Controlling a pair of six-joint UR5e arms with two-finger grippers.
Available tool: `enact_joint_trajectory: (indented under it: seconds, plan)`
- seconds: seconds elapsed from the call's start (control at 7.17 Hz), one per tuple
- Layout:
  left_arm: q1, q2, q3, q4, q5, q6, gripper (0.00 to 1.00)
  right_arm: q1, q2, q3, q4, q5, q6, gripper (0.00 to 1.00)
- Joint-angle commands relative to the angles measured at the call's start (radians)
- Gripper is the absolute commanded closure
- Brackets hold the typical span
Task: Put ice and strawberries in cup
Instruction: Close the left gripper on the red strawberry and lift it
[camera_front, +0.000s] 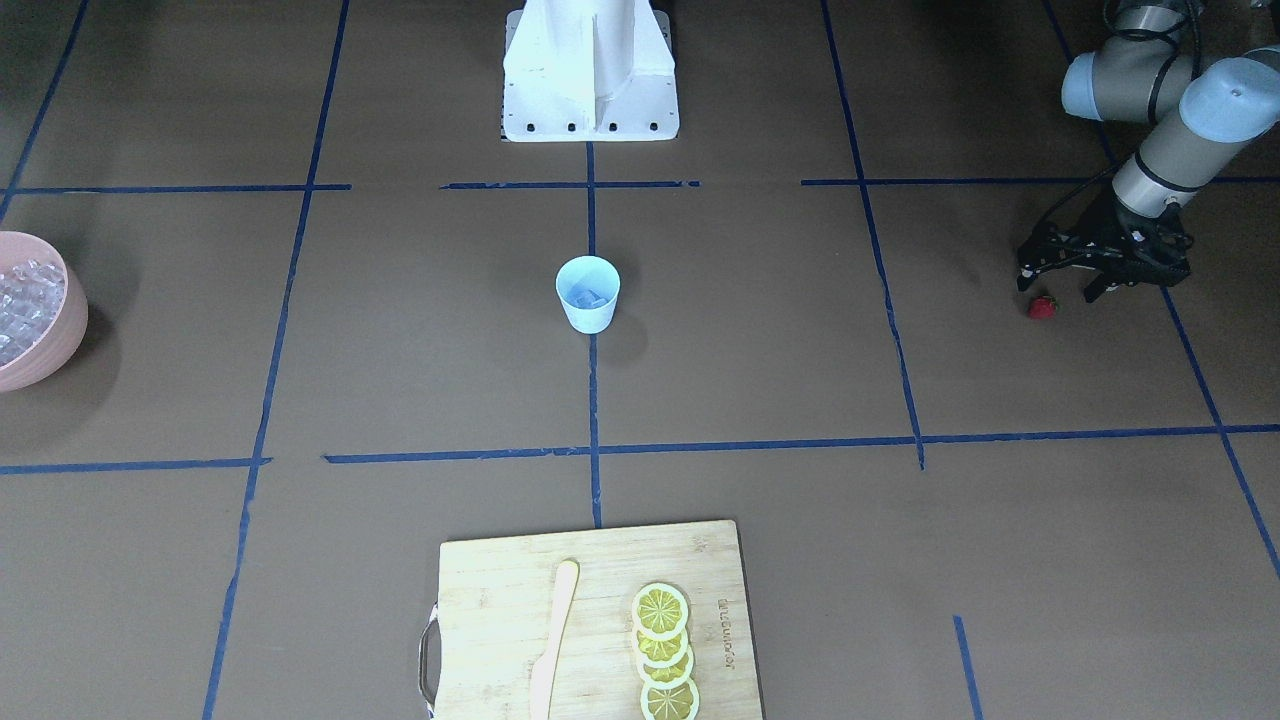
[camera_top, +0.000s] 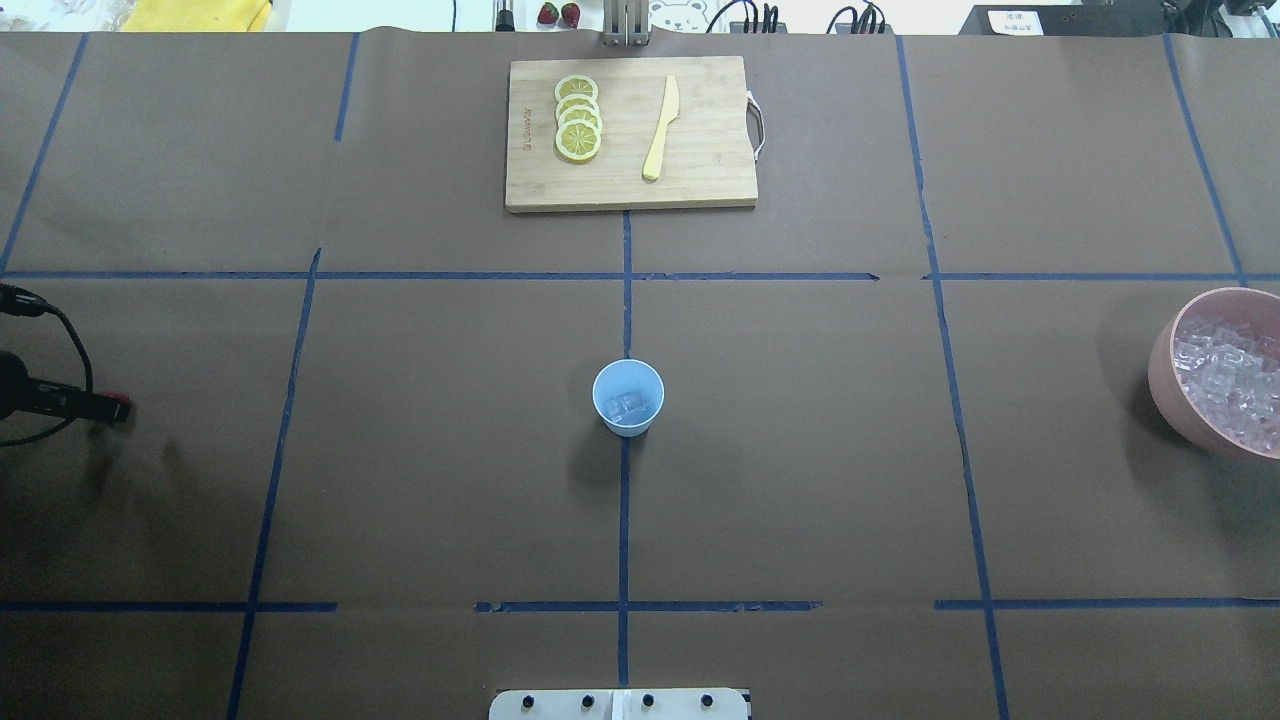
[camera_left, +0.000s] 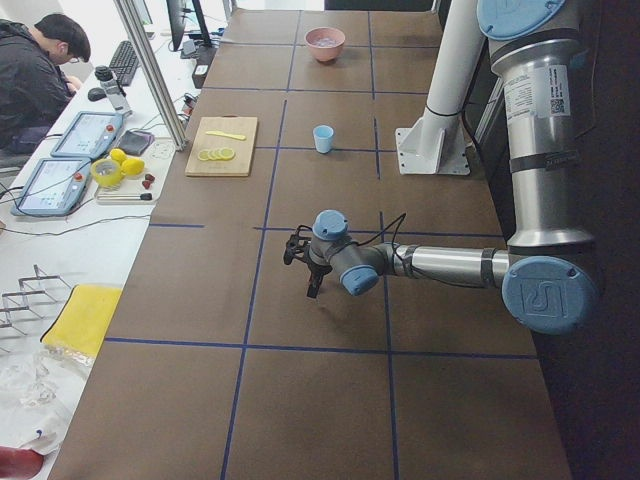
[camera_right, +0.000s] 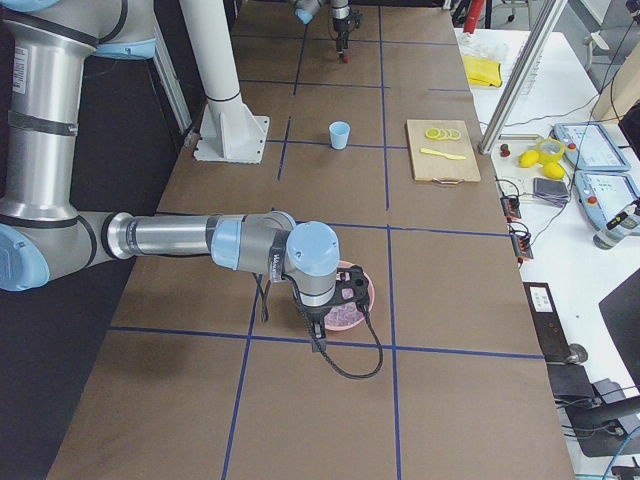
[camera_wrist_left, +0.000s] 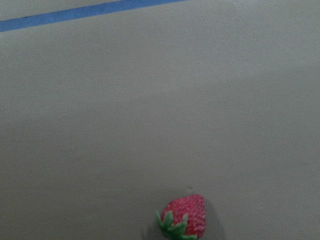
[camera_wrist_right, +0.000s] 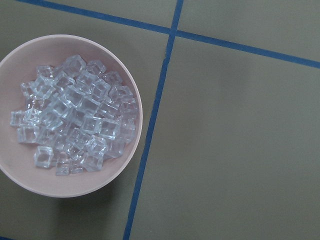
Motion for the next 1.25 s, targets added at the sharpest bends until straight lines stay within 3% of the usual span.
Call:
enact_joint_trajectory:
  seconds: [0.0,0.42,0.56,0.7,0.84,0.98,1.11]
  plan:
    - [0.001,-0.035,0.031,0.003,0.001,0.000,0.02,0.000,0.000,-0.002,0.001,-0.002,-0.001,0.00]
    - [0.001,-0.031,0.043,0.003,0.003,0.002,0.02,0.000,0.000,-0.002,0.001,-0.002,-0.003,0.00]
    - [0.001,-0.032,0.049,0.003,0.003,0.002,0.10,0.000,0.000,-0.002,0.001,-0.002,-0.003,0.00]
    - [-0.001,-0.029,0.051,0.003,0.003,0.002,0.55,-0.002,0.000,-0.002,0.001,-0.002,-0.003,0.00]
    - [0.001,-0.026,0.051,0.003,0.003,0.003,0.93,0.000,0.000,-0.002,0.001,0.000,-0.003,0.00]
    - [-0.002,-0.028,0.046,0.003,0.003,0.003,1.00,0.000,0.000,-0.002,0.001,-0.002,-0.003,0.00]
    - [-0.006,-0.023,0.033,0.004,-0.002,0.006,1.00,0.000,0.000,-0.001,0.001,0.000,-0.003,0.00]
